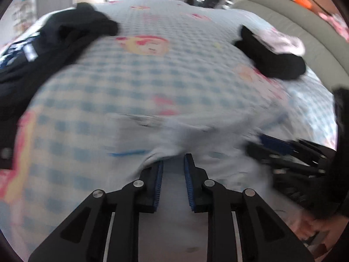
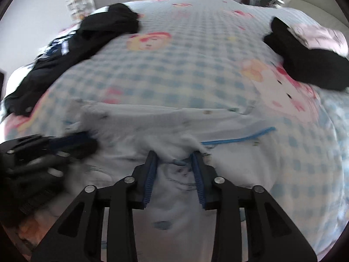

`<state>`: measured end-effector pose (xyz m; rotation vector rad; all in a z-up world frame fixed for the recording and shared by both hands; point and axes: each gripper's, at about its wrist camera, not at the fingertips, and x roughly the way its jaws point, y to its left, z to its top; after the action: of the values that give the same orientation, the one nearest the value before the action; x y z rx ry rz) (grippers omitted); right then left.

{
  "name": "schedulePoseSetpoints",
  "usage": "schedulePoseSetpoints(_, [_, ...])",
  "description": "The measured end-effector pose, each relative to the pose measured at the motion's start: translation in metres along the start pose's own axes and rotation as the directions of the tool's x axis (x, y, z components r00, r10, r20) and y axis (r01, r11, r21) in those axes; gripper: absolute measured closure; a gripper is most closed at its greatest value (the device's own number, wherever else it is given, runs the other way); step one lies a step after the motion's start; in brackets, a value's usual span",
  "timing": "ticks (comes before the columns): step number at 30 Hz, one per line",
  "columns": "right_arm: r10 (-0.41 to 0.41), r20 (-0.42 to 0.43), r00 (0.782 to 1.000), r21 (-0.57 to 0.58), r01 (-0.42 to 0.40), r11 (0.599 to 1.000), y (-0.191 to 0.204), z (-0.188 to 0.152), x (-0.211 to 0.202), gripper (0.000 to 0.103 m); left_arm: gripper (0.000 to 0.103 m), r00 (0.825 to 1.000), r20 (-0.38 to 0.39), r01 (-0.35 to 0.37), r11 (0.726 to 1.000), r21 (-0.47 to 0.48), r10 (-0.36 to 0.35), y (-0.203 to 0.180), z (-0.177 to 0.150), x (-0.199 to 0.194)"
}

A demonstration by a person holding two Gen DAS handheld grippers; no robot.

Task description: Fold clothes

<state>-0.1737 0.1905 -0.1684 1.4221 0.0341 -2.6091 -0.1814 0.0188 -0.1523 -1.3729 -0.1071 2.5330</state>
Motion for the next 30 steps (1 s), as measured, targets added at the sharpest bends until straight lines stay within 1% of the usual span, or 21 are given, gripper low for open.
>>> schedulePoseSetpoints(1, [0.004, 0.005, 1.0, 0.006, -0.004, 1.0, -0.006, 0.0, -0.001, 0.071, 0.084, 1.0, 0.007, 0.005, 0.999, -0.032, -0.005, 0.013, 0.003, -0.006])
schedulePoseSetpoints(3, [0.007, 0.03, 1.0, 0.011, -0.008, 1.0, -0.012, 0.001, -0.014, 0.071, 0.08, 0.999, 0.018, 0.031, 0.997, -0.069, -0.03, 0.02, 0.005, -0.014])
schedulePoseSetpoints(6, [0.027, 0.081, 0.996, 0.049, -0.031, 0.998, -0.01, 0.004, -0.034, 0.06, 0.078, 0.995, 0.04, 0.091, 0.996, -0.013, -0.09, 0.004, 0.003, -0.021])
schedulePoseSetpoints(7, [0.056, 0.076, 0.996, 0.046, -0.06, 0.997, -0.005, 0.005, -0.034, 0.06, 0.078, 0.996, 0.04, 0.079, 0.997, 0.026, -0.08, -0.006, 0.002, -0.018])
schedulePoseSetpoints(8, [0.061, 0.053, 0.997, 0.015, -0.062, 0.998, 0.004, 0.004, -0.029, 0.06, 0.077, 0.997, 0.041, 0.067, 0.996, 0.065, -0.07, -0.015, 0.001, -0.015])
schedulePoseSetpoints(9, [0.046, 0.027, 0.999, -0.029, -0.045, 0.999, 0.015, 0.004, -0.022, 0.06, 0.077, 0.998, 0.038, 0.049, 0.994, 0.098, -0.053, -0.024, 0.001, -0.012])
schedulePoseSetpoints(10, [0.008, 0.012, 1.0, -0.061, -0.007, 0.998, 0.022, 0.002, -0.015, 0.06, 0.077, 1.0, 0.017, 0.005, 0.995, 0.097, -0.007, -0.022, 0.002, -0.003])
schedulePoseSetpoints(11, [-0.044, 0.004, 0.999, -0.087, 0.044, 0.995, 0.026, 0.001, -0.009, 0.06, 0.077, 1.0, -0.004, 0.003, 0.998, 0.063, -0.003, -0.01, 0.002, 0.003])
schedulePoseSetpoints(12, [-0.063, -0.007, 0.998, -0.081, 0.063, 0.995, 0.022, 0.0, -0.004, 0.061, 0.077, 1.0, -0.025, 0.0, 1.0, 0.03, 0.001, 0.002, 0.003, 0.01])
schedulePoseSetpoints(13, [-0.056, -0.015, 0.998, -0.05, 0.055, 0.997, 0.012, 0.0, -0.005, 0.061, 0.077, 0.999, -0.042, -0.005, 1.0, -0.002, 0.005, 0.014, 0.004, 0.015])
schedulePoseSetpoints(15, [-0.022, -0.016, 1.0, 0.008, 0.022, 1.0, -0.008, 0.001, -0.015, 0.068, 0.075, 1.0, -0.012, -0.014, 0.999, -0.042, 0.014, 0.03, 0.004, -0.001])
schedulePoseSetpoints(16, [-0.013, -0.004, 1.0, 0.021, 0.013, 1.0, -0.016, 0.001, -0.023, 0.067, 0.073, 1.0, 0.011, -0.01, 0.998, -0.058, 0.011, 0.035, 0.004, -0.012])
schedulePoseSetpoints(18, [-0.065, 0.031, 0.997, 0.047, 0.063, 0.997, -0.026, 0.001, -0.041, 0.065, 0.072, 0.999, 0.037, 0.006, 0.998, -0.056, -0.004, 0.03, 0.002, -0.026])
schedulePoseSetpoints(20, [-0.015, 0.037, 0.999, 0.086, 0.012, 0.996, -0.028, -0.001, -0.05, 0.065, 0.069, 0.999, 0.045, 0.031, 1.0, -0.001, -0.031, 0.009, -0.006, -0.038])
schedulePoseSetpoints(21, [0.012, 0.038, 0.999, 0.096, -0.015, 0.995, -0.024, -0.003, -0.053, 0.065, 0.064, 0.999, 0.038, 0.032, 0.999, 0.021, -0.033, 0.0, -0.011, -0.036])
schedulePoseSetpoints(22, [0.022, 0.036, 0.999, 0.081, -0.025, 0.996, -0.017, -0.007, -0.053, 0.065, 0.058, 0.999, 0.03, 0.033, 0.999, 0.044, -0.034, -0.009, -0.016, -0.034])
schedulePoseSetpoints(24, [0.024, 0.031, 0.999, 0.028, -0.025, 0.999, 0.001, -0.016, -0.051, 0.064, 0.056, 0.999, 0.014, 0.029, 0.996, 0.09, -0.031, -0.027, -0.026, -0.03])
schedulePoseSetpoints(26, [-0.032, 0.0, 0.999, -0.027, 0.032, 0.999, 0.008, -0.026, -0.04, 0.064, 0.053, 0.999, -0.006, -0.048, 0.987, 0.154, 0.05, -0.035, -0.036, -0.017])
schedulePoseSetpoints(27, [-0.067, -0.016, 0.998, -0.055, 0.066, 0.996, 0.011, -0.032, -0.033, 0.064, 0.053, 0.998, -0.017, -0.049, 0.986, 0.157, 0.052, -0.031, -0.036, -0.016])
schedulePoseSetpoints(29, [-0.059, -0.034, 0.998, -0.019, 0.058, 0.998, -0.003, -0.037, -0.03, 0.064, 0.053, 0.998, -0.035, -0.054, 0.985, 0.161, 0.061, -0.022, -0.035, -0.016])
schedulePoseSetpoints(30, [-0.027, -0.035, 0.999, 0.023, 0.028, 0.999, -0.014, -0.038, -0.032, 0.064, 0.053, 0.996, -0.026, -0.081, 0.987, 0.142, 0.085, -0.014, -0.033, -0.022])
